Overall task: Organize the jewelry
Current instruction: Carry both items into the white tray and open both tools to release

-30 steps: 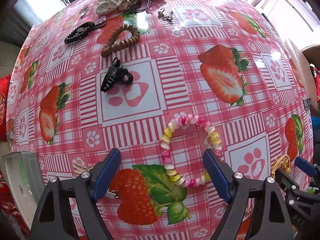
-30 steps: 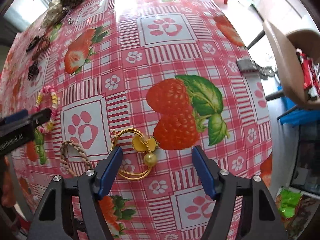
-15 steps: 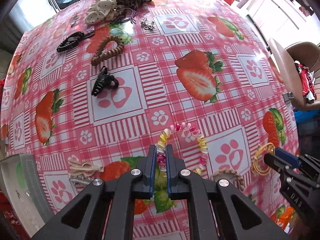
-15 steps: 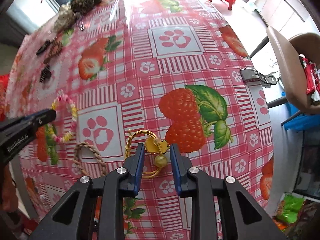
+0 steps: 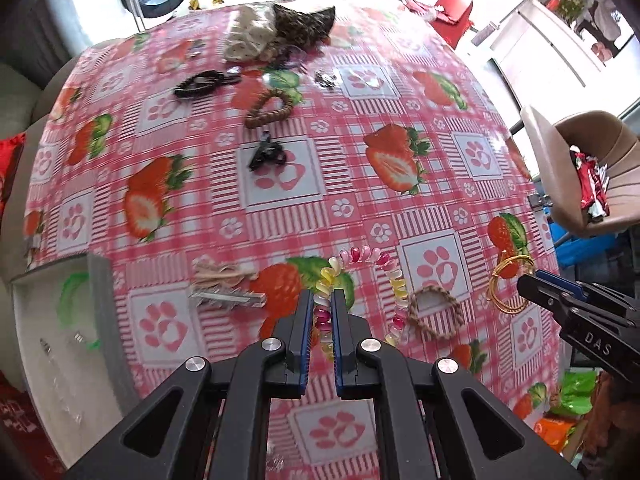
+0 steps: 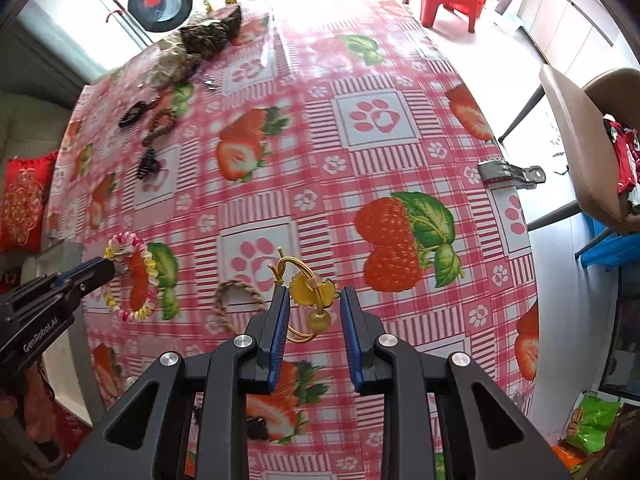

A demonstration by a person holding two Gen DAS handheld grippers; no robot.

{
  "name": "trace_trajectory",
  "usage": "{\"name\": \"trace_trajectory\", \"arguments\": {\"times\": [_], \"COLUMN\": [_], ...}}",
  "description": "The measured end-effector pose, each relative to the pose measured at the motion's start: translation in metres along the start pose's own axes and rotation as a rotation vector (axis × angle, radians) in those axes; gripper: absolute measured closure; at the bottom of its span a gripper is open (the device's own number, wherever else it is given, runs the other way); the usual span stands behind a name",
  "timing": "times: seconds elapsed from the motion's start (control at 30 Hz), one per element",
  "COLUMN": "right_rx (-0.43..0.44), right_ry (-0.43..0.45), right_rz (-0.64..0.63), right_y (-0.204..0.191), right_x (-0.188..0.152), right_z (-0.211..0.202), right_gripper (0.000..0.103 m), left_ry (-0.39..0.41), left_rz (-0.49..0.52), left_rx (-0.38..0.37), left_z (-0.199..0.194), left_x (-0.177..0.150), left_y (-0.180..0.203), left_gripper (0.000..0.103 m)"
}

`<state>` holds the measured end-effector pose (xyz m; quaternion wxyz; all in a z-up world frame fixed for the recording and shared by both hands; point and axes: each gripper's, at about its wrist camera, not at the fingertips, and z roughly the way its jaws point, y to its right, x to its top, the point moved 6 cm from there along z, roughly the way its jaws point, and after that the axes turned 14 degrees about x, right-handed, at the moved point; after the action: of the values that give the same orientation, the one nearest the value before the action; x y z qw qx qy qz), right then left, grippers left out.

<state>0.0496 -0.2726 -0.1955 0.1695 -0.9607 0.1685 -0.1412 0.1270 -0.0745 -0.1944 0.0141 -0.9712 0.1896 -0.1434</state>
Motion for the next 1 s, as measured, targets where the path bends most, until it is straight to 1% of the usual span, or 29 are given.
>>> {"name": "trace_trajectory", "arguments": {"times": [0.17,0.37,0.53,0.7,0.93,1.0], "right_rx": [0.025,0.075,0.127,0.190,0.265,0.281], "right_ry": [-0.009,-0.038,-0.070,-0.108,-0.177,-0.197], "right_rz": [-0.024,-0.074,-0.151,-0.239,-0.361,-0.387], "right_y": [-0.026,-0.073,-0.126,-0.189,-0.272,-0.290], "right_x": [-0.006,-0.014,-0.020,-0.028,-0.043,-0.048], "right_z": [-0.003,0.004,0.015,0.031,0.065,0.075], "right_gripper": [0.075,0.075,0.075,0.075,0.075,0.075], "left_ry": [0.017,0.022,0.008,-0.014,-0.070,-0.086], "left_rz": [-0.036,-0.106,-0.190,-0.280,-0.384,-0.403], "left_rx": [0.011,0.037,0.067,0.108,0.157,0.165], "left_z": [-0.016,-0.031,-0.033,-0.032,-0.020,-0.016], "left_x": [-0.017,-0.042,-0.062,-0.088,-0.133,-0.143], "left_y": [-0.031,-0.080,-0.126,-0.178,-0.236,-0.247], "left_gripper": [0.088,0.088,0.088,0.088,0.088,0.088]}}
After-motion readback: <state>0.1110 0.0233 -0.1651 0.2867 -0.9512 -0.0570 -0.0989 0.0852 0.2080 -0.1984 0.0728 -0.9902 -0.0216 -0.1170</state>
